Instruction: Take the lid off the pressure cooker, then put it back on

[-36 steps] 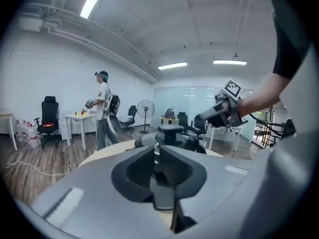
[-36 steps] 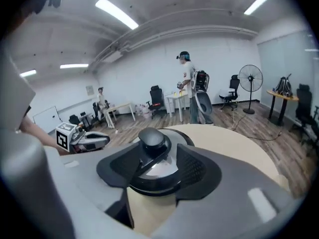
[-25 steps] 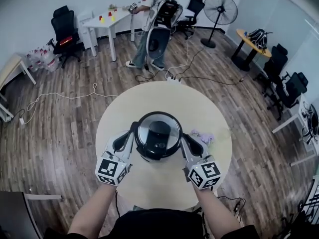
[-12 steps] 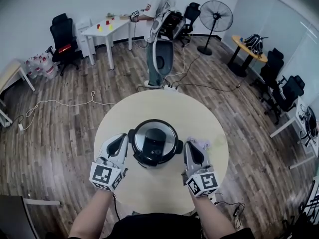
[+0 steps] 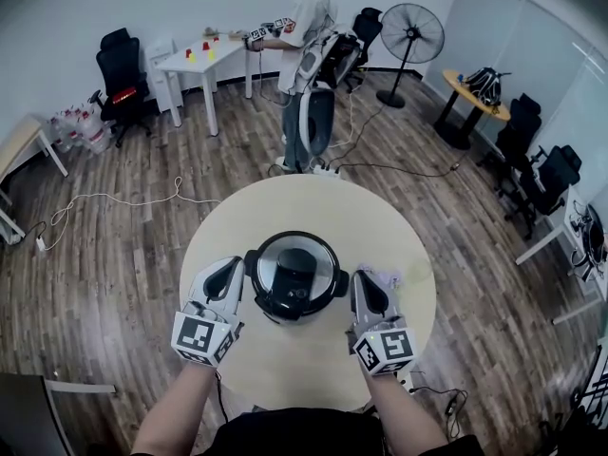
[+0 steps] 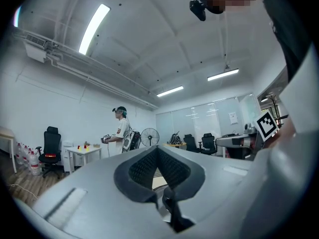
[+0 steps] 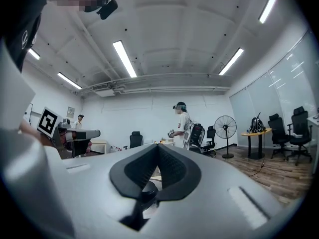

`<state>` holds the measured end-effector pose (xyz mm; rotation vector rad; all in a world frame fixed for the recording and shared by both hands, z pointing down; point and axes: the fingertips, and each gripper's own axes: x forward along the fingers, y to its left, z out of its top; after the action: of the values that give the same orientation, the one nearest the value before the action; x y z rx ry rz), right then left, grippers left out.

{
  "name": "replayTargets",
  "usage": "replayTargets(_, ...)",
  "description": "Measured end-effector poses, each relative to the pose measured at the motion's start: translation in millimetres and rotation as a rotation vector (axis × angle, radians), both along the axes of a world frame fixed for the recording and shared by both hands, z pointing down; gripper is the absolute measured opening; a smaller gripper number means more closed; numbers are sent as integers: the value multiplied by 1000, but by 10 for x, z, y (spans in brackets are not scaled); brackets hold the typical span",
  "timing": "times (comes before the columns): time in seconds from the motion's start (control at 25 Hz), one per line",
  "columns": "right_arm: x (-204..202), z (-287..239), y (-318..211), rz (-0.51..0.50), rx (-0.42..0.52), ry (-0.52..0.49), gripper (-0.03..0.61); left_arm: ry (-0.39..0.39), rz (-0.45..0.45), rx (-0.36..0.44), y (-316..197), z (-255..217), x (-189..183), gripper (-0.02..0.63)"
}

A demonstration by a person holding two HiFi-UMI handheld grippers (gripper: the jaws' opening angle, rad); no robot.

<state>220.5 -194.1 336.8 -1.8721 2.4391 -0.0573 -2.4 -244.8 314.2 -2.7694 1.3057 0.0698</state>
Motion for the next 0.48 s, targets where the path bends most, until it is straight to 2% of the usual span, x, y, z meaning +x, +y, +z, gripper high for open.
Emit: replayTargets(0.48, 24, -14, 4, 3, 6, 17, 6, -15, 0, 0, -2, 21, 31, 0)
